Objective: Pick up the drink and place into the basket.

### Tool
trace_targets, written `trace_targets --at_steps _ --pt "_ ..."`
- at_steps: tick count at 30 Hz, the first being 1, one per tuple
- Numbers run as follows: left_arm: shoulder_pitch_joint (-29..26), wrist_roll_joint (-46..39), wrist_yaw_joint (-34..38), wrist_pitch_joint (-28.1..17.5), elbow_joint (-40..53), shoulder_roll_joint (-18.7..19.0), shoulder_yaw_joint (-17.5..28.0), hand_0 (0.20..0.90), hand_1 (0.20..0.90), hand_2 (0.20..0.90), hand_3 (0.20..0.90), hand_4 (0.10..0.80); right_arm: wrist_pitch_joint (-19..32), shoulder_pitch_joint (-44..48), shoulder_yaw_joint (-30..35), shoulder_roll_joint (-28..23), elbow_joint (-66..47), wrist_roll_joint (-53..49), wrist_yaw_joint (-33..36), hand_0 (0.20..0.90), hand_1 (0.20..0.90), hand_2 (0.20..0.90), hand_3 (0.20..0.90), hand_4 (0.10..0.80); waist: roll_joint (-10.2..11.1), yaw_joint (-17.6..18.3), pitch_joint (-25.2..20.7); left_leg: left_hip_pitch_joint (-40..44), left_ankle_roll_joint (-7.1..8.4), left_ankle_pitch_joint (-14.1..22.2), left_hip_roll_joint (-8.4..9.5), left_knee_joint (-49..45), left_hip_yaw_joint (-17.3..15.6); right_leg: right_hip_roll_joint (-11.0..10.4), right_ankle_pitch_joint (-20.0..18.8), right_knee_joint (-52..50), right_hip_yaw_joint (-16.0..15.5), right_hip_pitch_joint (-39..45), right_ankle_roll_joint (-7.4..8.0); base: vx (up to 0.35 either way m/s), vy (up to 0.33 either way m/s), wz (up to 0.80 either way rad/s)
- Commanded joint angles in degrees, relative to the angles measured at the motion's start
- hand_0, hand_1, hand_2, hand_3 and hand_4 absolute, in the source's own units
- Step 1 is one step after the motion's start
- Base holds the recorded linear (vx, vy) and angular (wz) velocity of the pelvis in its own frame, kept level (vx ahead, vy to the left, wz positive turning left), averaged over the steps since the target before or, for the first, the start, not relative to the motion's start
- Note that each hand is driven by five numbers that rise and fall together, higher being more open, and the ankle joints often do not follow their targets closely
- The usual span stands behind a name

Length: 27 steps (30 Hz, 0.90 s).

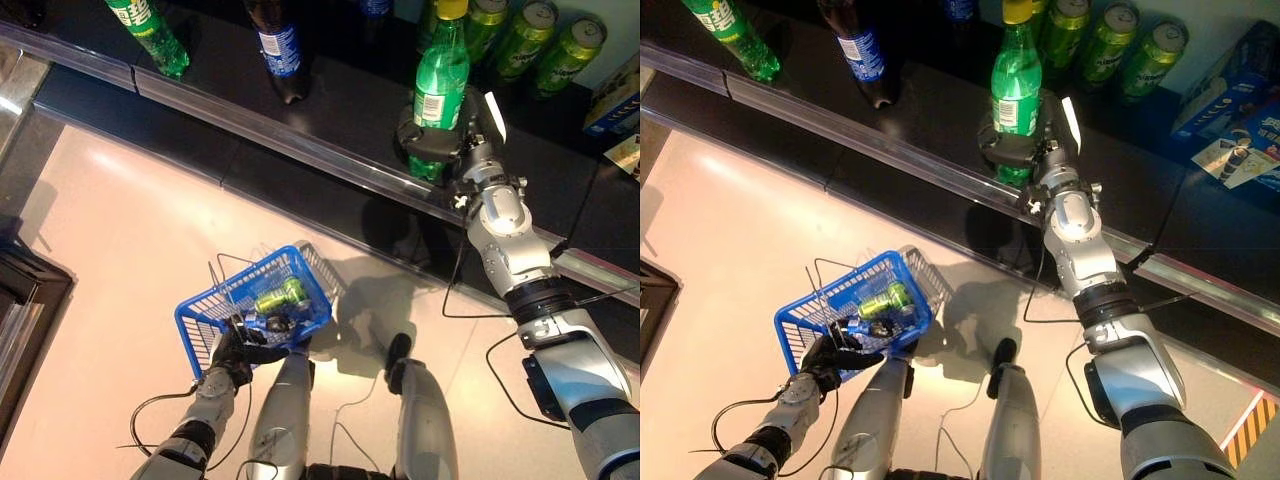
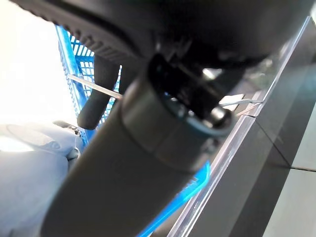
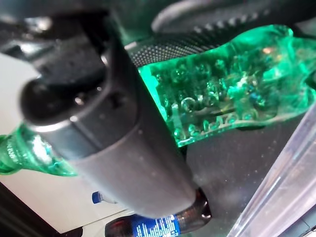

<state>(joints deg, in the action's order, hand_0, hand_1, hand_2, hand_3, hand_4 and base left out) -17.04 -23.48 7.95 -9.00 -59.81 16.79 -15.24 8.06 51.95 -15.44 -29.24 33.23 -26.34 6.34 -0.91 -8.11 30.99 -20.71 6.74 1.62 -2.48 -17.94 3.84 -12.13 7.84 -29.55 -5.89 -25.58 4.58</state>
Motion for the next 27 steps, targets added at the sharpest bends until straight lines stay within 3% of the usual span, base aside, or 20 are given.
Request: trace_targets --at_steps 1,9,15,18,22,27 --pt "2.93 -0.38 0.57 -3.95 4.16 4.3 -2.11 0.3 0.3 0.3 0.2 0.1 8.45 10.6 1.94 -2.84 -7.05 2.63 0.75 0.3 0.3 0.3 0.2 0.1 -1.53 -0.81 -1.22 0.86 -3.82 1.27 0.92 -3.59 1.8 -3.33 -6.15 8.78 -2.32 6.63 -0.38 0.0 0.0 0.0" --pt "3.78 -0.24 0.26 -4.48 3.58 4.72 -1.15 0.3 0.3 0.3 0.2 0.1 10.05 8.95 2.23 -3.95 -9.83 4.13 0.11 0.3 0.3 0.3 0.2 0.1 -0.79 -0.27 -3.41 3.85 -3.55 0.89 0.59 -0.8 1.31 -2.57 -6.73 12.22 -2.12 9.78 -0.22 0.009 -0.001 -0.01" --pt "6.32 1.14 -0.45 -5.26 1.96 5.12 1.52 0.3 0.3 0.3 0.2 0.1 11.29 2.82 4.05 -4.89 -15.7 3.54 -1.63 0.3 0.3 0.3 0.2 0.1 1.06 0.67 -8.58 9.97 -3.03 -1.19 -0.34 7.91 -0.52 -1.22 -9.17 20.23 -2.21 15.23 0.88 0.071 -0.004 -0.11" --pt "7.85 2.63 -0.15 -5.17 0.61 4.83 3.54 0.3 0.3 0.3 0.2 0.1 10.63 -3.91 5.79 -4.76 -21.86 2.85 -2.93 0.3 0.3 0.3 0.2 0.1 2.42 1.78 -12.84 14.92 -2.75 -2.39 -0.93 14.44 -2.14 -0.35 -11.05 26.19 -2.0 19.64 1.97 0.132 -0.006 -0.07" --pt "8.4 3.03 -0.16 -5.3 0.43 4.75 4.17 0.3 0.3 0.3 0.2 0.1 10.69 -5.9 6.4 -4.59 -23.46 2.59 -3.41 0.3 0.3 0.3 0.2 0.1 2.72 2.03 -13.9 16.05 -2.69 -2.7 -1.12 15.82 -2.58 -0.25 -11.64 27.42 -1.96 20.55 2.23 0.049 0.001 -0.03" --pt "11.16 4.51 -0.77 -6.45 -2.1 4.08 8.19 0.3 0.3 0.3 0.2 0.1 11.69 -18.51 9.13 -1.49 -30.83 2.93 -7.16 0.3 0.3 0.3 0.2 0.1 3.56 3.76 -20.53 21.09 -2.26 -4.1 -2.1 22.05 -4.97 0.26 -14.26 33.42 -1.4 24.79 3.39 0.151 -0.001 -0.05"
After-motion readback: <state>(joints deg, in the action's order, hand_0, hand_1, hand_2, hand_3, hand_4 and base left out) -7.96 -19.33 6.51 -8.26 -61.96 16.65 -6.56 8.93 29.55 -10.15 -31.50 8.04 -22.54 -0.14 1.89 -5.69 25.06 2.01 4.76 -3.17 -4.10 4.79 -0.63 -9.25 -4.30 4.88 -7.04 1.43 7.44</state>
